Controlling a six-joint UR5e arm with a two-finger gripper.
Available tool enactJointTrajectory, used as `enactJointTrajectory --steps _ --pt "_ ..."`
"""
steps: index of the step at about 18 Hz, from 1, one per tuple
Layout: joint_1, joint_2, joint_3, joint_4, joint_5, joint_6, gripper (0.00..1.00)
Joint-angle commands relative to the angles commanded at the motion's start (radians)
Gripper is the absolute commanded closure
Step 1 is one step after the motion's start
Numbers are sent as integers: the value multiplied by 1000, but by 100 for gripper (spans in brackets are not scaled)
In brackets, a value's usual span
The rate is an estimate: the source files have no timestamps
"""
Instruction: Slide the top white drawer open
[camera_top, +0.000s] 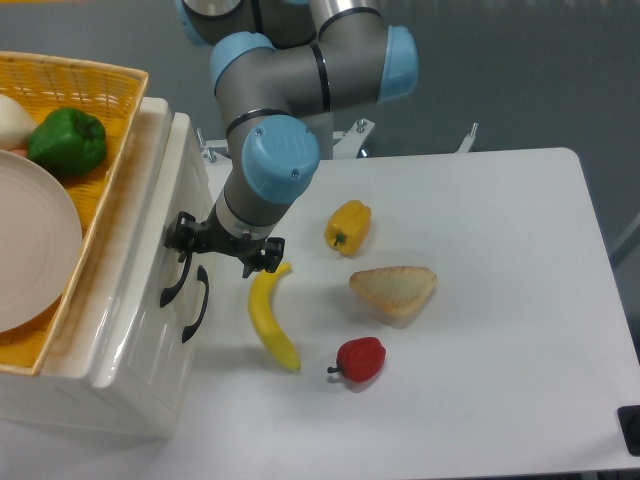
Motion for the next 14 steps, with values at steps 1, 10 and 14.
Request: enactJointTrajectory --steps 1,10,14 --pt "0 0 2 3 2 2 0" --pt "0 -3 2 5 35 21 0" --pt "3 -3 2 5 35 23 0"
